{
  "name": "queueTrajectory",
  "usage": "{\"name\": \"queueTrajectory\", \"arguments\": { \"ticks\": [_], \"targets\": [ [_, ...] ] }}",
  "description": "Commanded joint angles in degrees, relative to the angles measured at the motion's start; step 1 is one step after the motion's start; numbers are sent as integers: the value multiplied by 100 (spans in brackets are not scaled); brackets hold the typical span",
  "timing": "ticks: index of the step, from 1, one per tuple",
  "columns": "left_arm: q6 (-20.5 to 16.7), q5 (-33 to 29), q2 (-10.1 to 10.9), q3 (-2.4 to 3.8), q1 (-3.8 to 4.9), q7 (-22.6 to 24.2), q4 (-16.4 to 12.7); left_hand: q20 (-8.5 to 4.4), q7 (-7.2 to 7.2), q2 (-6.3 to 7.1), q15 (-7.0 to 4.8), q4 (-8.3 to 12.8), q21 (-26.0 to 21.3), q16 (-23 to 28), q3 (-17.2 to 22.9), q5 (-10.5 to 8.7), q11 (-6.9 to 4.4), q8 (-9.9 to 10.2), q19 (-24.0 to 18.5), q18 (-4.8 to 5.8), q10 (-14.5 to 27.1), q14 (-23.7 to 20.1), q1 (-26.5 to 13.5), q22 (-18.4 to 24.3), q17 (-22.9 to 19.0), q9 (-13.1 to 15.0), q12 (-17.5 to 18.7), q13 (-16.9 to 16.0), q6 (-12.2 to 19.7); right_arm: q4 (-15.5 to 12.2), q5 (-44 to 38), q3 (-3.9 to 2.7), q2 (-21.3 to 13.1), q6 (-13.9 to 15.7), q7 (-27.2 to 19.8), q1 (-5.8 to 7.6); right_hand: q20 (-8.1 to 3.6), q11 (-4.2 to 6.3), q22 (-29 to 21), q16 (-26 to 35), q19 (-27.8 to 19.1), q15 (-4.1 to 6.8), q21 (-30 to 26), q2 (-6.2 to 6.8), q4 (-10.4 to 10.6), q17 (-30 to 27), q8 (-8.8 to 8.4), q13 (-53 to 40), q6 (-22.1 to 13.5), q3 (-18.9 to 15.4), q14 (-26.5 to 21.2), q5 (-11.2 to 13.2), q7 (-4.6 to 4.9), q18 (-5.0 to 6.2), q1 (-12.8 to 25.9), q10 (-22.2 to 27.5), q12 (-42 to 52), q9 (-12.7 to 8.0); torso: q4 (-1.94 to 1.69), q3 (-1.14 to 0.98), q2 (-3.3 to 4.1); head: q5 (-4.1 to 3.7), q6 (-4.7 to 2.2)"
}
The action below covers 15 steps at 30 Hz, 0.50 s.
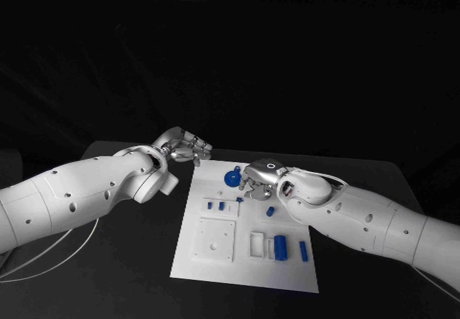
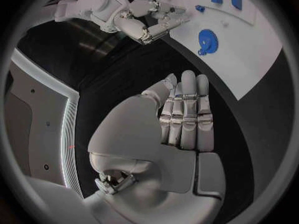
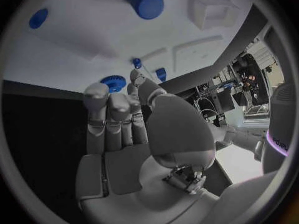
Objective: Assemble the parts on the task board
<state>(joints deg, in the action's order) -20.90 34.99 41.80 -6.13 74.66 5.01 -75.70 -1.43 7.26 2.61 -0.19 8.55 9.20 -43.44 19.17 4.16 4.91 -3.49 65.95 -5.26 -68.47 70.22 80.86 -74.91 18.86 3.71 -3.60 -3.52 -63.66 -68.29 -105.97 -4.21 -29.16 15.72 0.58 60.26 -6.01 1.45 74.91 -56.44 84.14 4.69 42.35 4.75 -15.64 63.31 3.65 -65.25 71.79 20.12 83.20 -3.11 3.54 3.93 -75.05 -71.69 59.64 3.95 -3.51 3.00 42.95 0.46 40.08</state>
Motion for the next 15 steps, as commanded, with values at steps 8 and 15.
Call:
{"name": "queueTrajectory", "arguments": {
  "ticks": [8, 15],
  "targets": [
    [44, -19, -7, 4, 6, 41, -32, 8, 7, 31, 0, -22, -22, 28, 24, 2, 8, -11, 22, 2, 37, 25, -11, -128, 8, -2, 23, 6, 37, 230, -208, 50, 137, 313, -465, 2, 29, -14, 486, 4, 175, -41, -5, -34, -32, 42, -7, -3, -4, -262, 13, 37, -20, -56, -197, -23, -23, -8, -3, 3, 1, 23, 20],
    [51, -11, -10, 4, 7, 34, -44, 9, 5, 33, 0, -28, -30, 27, 16, -10, 9, -12, 24, 3, 40, 26, -15, -124, 9, -2, 23, 7, 34, 326, -303, 179, 191, 307, -540, 44, 31, 0, 496, -10, 175, -39, 20, -17, -43, 62, -10, 1, -73, -256, 18, 37, -38, -61, -231, -31, -34, -15, 1, 1, 2, 39, 28]
  ]
}}
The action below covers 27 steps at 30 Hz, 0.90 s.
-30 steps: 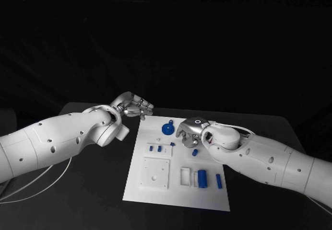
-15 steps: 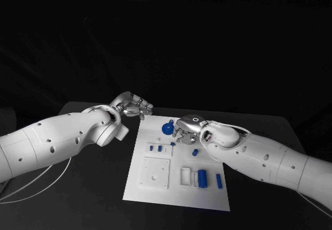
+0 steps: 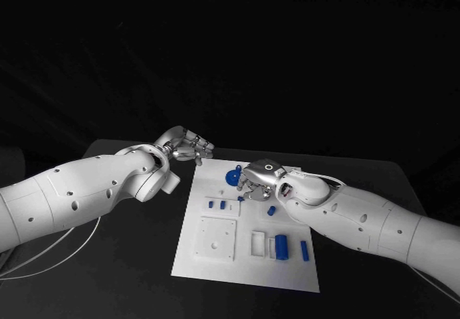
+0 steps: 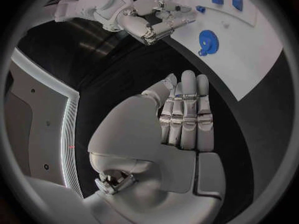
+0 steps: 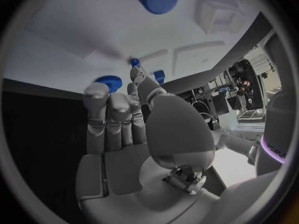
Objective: Assemble the parts on the task board
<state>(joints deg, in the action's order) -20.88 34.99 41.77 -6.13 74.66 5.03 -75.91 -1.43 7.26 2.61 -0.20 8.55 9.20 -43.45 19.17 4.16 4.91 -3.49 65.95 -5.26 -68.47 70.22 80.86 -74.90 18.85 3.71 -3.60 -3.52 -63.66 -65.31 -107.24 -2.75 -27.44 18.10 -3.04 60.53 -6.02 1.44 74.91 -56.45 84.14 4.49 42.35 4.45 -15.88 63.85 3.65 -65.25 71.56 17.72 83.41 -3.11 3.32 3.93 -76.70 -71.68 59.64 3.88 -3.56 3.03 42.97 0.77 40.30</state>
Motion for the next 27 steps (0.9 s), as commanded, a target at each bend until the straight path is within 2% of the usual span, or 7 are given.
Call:
{"name": "queueTrajectory", "arguments": {
  "ticks": [1, 9, 11, 14, 21, 27],
  "targets": [
    [50, -11, -7, 5, 7, 31, -25, 9, 5, 33, 0, -28, -30, 27, 16, -10, 9, -13, 24, 3, 40, 26, -15, -124, 10, -2, 23, 6, 34, 34, -190, 50, 22, 57, -188, 22, 31, 5, 496, -9, 172, -18, 14, 17, -19, 10, -8, 4, -81, -9, -3, 38, -18, -62, -73, -30, -41, -8, 6, 0, 0, 7, 6],
    [70, -9, -6, 5, 7, 22, -32, 9, 5, 33, 0, -28, -30, 27, 16, -10, 9, -13, 24, 3, 40, 26, -15, -124, 10, -2, 23, 6, 34, 90, -333, 193, 62, -32, -267, 58, -4, 114, 480, 62, 111, 35, -87, 90, -38, -28, -21, 29, -494, 140, -37, 31, -131, -89, -170, 53, -113, -23, 3, -8, -2, 24, 15],
    [78, -8, -7, 5, 7, 19, -31, 9, 5, 33, 1, -32, -34, 27, 15, -11, 9, -12, 25, 3, 42, 25, -17, -124, 10, -2, 23, 6, 35, 108, -359, 220, 78, -20, -271, 61, -13, 124, 482, 57, 105, 44, -82, 109, -35, -24, -14, 33, -558, 189, -38, 32, -143, -94, -176, 60, -120, -16, 1, -7, -2, 22, 16],
    [88, -8, -5, 5, 7, 11, -33, 11, 5, 31, 2, -41, -44, 26, 11, -11, 10, -12, 29, 5, 45, 25, -24, -122, 11, -2, 22, 6, 37, 131, -401, 256, 105, 57, -261, 63, -44, 162, 491, 15, 115, 74, -18, 176, -28, 6, -7, 82, -789, 325, -26, 35, -216, -112, -174, 37, -152, -19, -7, -3, -1, 32, 13],
    [93, -8, 8, 5, 7, -1, -35, 14, 5, 27, 4, -62, -65, 25, 9, -15, 11, -11, 37, 6, 51, 24, -37, -116, 12, -2, 23, 6, 42, 167, -466, 280, 117, 248, -163, 65, -68, 177, 501, -58, 140, 90, 94, 243, -25, 70, -9, 234, -785, 565, 0, 33, -199, -118, -131, 9, -218, -20, 4, -6, -1, 69, 28],
    [86, -8, 13, 5, 7, -6, -31, 14, 2, 24, 4, -74, -79, 26, 11, -16, 10, -12, 42, 7, 54, 23, -41, -114, 12, -2, 23, 6, 41, 180, -483, 284, 101, 252, -137, 66, -63, 175, 504, -87, 145, 87, 118, 246, -22, 101, -6, 282, -760, 614, 1, 30, -189, -115, -115, 16, -227, -18, 19, -7, 1, 79, 34]
  ]
}}
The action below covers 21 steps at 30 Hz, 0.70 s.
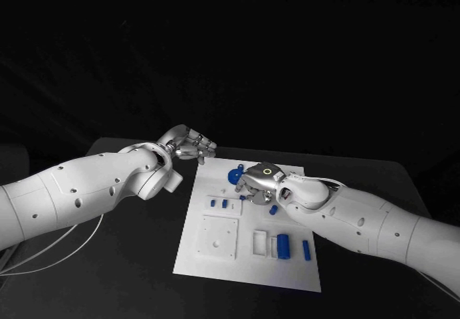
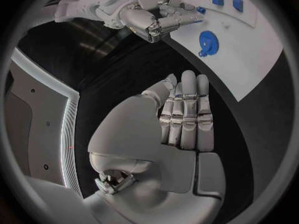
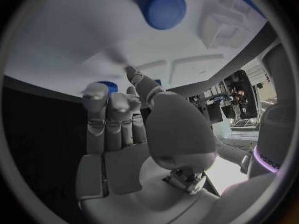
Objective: Assemble the parts on the task board
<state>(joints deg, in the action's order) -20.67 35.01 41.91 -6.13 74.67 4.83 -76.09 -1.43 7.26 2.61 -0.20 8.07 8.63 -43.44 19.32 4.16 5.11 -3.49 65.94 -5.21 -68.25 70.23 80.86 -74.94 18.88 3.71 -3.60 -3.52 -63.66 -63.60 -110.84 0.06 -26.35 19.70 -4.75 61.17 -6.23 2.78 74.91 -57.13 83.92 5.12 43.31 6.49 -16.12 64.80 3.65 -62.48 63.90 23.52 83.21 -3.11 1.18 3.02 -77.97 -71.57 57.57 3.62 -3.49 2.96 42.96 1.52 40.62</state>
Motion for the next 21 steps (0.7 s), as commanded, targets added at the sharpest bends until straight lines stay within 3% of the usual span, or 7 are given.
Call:
{"name": "queueTrajectory", "arguments": {
  "ticks": [1, 12, 21],
  "targets": [
    [63, -10, -1, 5, 6, 13, -11, 14, 2, 25, 4, -27, -22, 26, -5, -16, -11, -12, 43, 2, 33, 23, -41, -110, 9, -2, 23, 6, 41, 10, -123, 3, -12, 73, 29, 2, -38, 41, 504, -21, 166, 22, 27, 52, 0, 14, -9, 32, 2, 74, 21, 30, 22, -24, 19, 5, 0, 6, 10, 0, 1, 2, 2],
    [66, -9, 11, 5, 7, -3, -8, 13, 4, 33, 5, -33, -46, 28, 0, -15, -9, -13, 56, 0, 35, 23, -27, -113, 8, -1, 23, 6, 43, -46, -82, 3, -56, -208, -68, 7, -38, 48, 505, 8, 148, 24, 32, 32, -1, 3, -8, 73, -52, 111, 13, 31, -22, -30, 10, 36, 35, 6, 4, -3, 3, 0, 31],
    [75, -7, 15, 5, 7, -19, -20, 13, 4, 33, 5, -33, -46, 28, 0, -15, -9, -13, 56, 0, 35, 23, -27, -113, 8, -1, 23, 6, 43, -2, -176, 3, -18, -143, 89, 9, -49, 50, 510, -17, 148, 35, 88, 90, -4, 26, -9, 237, -7, 399, 18, 27, -4, -24, 66, 81, 58, 6, -3, 5, 2, 9, 32]
  ]
}}
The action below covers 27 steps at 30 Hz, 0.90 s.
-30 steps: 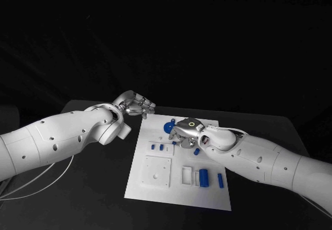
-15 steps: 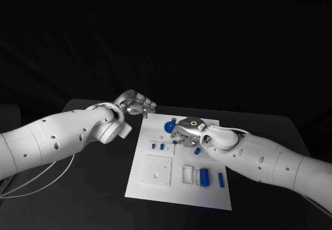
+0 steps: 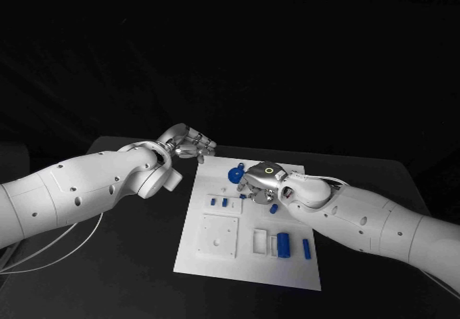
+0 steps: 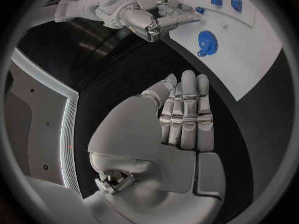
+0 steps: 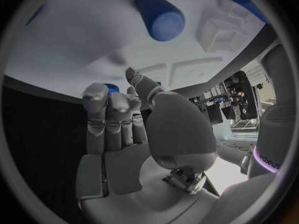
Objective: Assemble the parts on the task board
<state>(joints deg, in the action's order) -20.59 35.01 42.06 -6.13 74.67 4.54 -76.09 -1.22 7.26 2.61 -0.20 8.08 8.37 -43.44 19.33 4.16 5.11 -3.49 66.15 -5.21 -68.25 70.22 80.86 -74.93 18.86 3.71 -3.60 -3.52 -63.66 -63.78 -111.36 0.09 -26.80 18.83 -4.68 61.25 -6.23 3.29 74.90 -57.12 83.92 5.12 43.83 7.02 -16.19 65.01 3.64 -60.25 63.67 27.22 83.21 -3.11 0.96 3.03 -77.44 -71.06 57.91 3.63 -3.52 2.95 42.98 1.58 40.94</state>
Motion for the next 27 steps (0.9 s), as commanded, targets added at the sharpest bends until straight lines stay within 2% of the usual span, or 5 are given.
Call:
{"name": "queueTrajectory", "arguments": {
  "ticks": [1, 7, 14, 20, 27],
  "targets": [
    [67, -7, -1, 5, 8, 10, -22, -8, 4, 33, 5, -33, -20, 28, -1, -15, -9, -13, 35, 0, 36, 23, -27, -115, 10, -2, 23, 6, 43, 24, -129, 1, 40, -58, 95, 2, -48, 0, 510, -17, 147, 33, 36, 39, 5, 6, -8, 26, 12, 28, 18, 28, 18, -23, 16, 32, 28, 5, -1, 8, 2, 5, -2],
    [73, -6, -4, 5, 12, 8, -35, -9, 5, 32, 4, -37, -31, 27, 3, -14, -8, -12, 45, -2, 41, 27, -12, -122, 10, -2, 23, 6, 41, 92, -167, 4, 98, -60, 127, 2, -44, -1, 508, -24, 147, 30, 38, 41, 6, 12, -8, 60, 9, 20, 22, 27, 18, -21, 17, 39, 45, 6, -17, 9, 3, 5, 8],
    [75, -6, 0, 5, 18, 2, -40, -9, 5, 32, 4, -37, -31, 27, 3, -14, -8, -12, 45, -2, 41, 27, -12, -122, 10, -2, 23, 6, 41, 152, -204, 5, 114, -37, 132, 1, -47, -1, 511, -26, 146, 31, 52, 42, 6, 16, -8, 95, 38, 50, 22, 30, 21, -28, -3, 48, 70, 6, 6, 4, 1, 30, 19],
    [82, -6, -8, 5, 25, -2, -45, -9, 5, 32, 4, -46, -39, 25, 0, -17, -8, -12, 50, -1, 39, 29, -14, -122, 11, -2, 23, 6, 40, 184, -227, 10, 157, -10, 156, 1, -43, -8, 512, -35, 150, 26, 68, 41, 6, 24, -6, 137, 96, 75, 26, 26, 42, -26, 20, 54, 74, 9, -3, 2, 6, 36, 27],
    [90, -6, -9, 5, 27, -11, -43, -9, 5, 32, 4, -46, -39, 25, 0, -17, -8, -12, 50, -1, 39, 29, -14, -122, 11, -2, 23, 6, 40, 209, -240, 22, 172, -25, 159, 1, -32, -12, 512, -41, 150, 20, 72, 57, 6, 25, -9, 178, 105, 136, 27, 22, 44, -16, 31, 66, 114, 8, 9, 6, -1, 45, 41]
  ]
}}
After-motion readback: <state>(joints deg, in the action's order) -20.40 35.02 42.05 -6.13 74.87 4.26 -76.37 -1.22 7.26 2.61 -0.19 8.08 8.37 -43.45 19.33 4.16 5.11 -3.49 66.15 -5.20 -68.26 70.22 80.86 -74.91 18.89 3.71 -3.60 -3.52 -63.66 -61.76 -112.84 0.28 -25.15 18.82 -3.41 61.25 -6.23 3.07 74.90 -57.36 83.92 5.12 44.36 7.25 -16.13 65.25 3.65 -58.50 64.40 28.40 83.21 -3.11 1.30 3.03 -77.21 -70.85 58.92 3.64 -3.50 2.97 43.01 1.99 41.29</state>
